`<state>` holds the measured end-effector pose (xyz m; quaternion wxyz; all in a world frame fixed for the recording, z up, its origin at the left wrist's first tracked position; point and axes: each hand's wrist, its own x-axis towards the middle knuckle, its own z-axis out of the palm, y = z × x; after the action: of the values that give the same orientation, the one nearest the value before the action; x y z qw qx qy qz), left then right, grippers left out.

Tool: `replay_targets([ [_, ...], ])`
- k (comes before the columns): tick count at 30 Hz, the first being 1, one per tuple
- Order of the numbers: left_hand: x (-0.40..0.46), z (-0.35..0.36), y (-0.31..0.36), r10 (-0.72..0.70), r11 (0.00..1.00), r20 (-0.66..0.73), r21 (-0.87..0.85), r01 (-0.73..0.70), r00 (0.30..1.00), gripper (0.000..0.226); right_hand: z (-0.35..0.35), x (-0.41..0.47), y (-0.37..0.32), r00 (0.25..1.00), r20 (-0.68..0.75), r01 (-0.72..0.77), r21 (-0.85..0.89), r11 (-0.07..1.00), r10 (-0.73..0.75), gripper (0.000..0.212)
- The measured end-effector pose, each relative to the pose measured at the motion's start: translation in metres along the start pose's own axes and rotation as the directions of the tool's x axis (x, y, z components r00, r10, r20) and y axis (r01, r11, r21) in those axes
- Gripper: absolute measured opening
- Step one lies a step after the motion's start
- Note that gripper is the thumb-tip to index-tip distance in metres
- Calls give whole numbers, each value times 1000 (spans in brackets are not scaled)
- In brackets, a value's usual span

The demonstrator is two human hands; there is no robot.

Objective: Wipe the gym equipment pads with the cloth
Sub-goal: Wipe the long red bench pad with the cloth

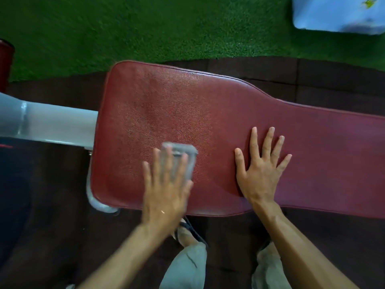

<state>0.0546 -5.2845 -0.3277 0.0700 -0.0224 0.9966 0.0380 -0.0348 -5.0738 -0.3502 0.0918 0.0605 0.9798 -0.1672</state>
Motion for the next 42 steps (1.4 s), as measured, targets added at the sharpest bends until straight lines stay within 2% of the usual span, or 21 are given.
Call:
replay_targets([
  [2,7,5,19,85,996,17,-36,-85,996,61,-1,-2,-5,999,23,23,-1,1000,-23,69],
  [5,92,-1,9,134,990,-64,-26,-136,989,59,3,-6,-20,996,38,77,-22,997,-76,69],
  [7,153,-16,-27,43,999,-110,27,-40,993,58,6,-6,-26,998,31,63,-6,998,-62,68],
  [9,178,-27,-68,-27,996,-110,81,36,994,60,7,-6,-24,998,28,61,-1,998,-61,68],
  [13,113,-28,-102,-88,994,-117,59,95,989,61,6,-6,-23,998,22,57,-2,998,-57,68],
  [15,51,-20,-83,-113,992,-76,45,117,991,61,6,-7,-24,998,25,55,-10,998,-55,68],
  [18,-12,-6,-30,-74,997,3,0,74,997,66,6,-7,-24,998,26,53,-21,998,-53,68],
  [20,6,-4,-8,-12,999,14,-34,13,1000,65,5,-7,-23,997,36,63,-12,998,-63,68],
  [22,63,-9,-16,61,998,3,-25,-61,998,65,3,-8,-21,996,45,75,4,997,-75,69],
  [24,123,-23,-53,3,999,-17,32,-2,1000,66,0,-8,-16,995,48,88,14,996,-89,69],
  [26,144,-33,-97,-80,993,-55,78,85,995,65,-2,-8,-13,993,54,103,22,994,-104,69],
  [28,127,-33,-121,-62,997,-68,43,65,996,64,-6,-8,-11,992,64,107,27,994,-109,70],
  [30,83,-32,-119,-105,994,-60,-16,104,993,65,-8,-8,-9,990,80,112,27,993,-114,71],
  [32,29,-24,-93,-141,990,-35,-6,141,989,66,-9,-9,-8,988,93,119,32,992,-121,71],
  [35,-15,-10,-32,-14,999,67,-46,17,998,68,-11,-11,-7,986,103,132,30,991,-134,72],
  [37,11,-6,-6,97,994,74,-51,-94,992,67,-12,-14,-5,982,114,149,25,989,-150,72],
  [39,74,-9,-6,140,990,36,-37,-139,989,65,-13,-13,-3,981,115,158,9,987,-158,71],
  [42,158,-30,-57,-3,999,-1,48,3,1000,68,-11,-13,-1,980,107,169,9,986,-169,71],
])
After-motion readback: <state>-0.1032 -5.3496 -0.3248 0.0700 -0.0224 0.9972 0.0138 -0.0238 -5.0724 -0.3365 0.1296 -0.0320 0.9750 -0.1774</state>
